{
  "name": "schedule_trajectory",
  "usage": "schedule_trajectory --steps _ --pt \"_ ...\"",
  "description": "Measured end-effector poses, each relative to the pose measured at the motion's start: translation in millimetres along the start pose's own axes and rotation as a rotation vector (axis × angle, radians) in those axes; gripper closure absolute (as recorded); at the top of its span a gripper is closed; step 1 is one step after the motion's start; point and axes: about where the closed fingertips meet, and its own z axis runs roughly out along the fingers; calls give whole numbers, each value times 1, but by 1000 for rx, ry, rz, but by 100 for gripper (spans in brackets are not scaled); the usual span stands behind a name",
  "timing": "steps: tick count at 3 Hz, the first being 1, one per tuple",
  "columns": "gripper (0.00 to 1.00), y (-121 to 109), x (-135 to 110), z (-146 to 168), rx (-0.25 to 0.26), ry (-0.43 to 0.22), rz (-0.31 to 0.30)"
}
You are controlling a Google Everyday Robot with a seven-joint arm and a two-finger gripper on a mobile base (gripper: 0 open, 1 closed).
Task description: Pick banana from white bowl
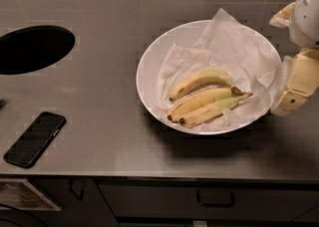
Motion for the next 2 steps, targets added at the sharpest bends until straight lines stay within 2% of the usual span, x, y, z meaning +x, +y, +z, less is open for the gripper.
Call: schedule_trajectory --steps 1,2 --pt "0 0 0 0 0 0 0" --pt "0 -3 -17 0 4 -6 -59"
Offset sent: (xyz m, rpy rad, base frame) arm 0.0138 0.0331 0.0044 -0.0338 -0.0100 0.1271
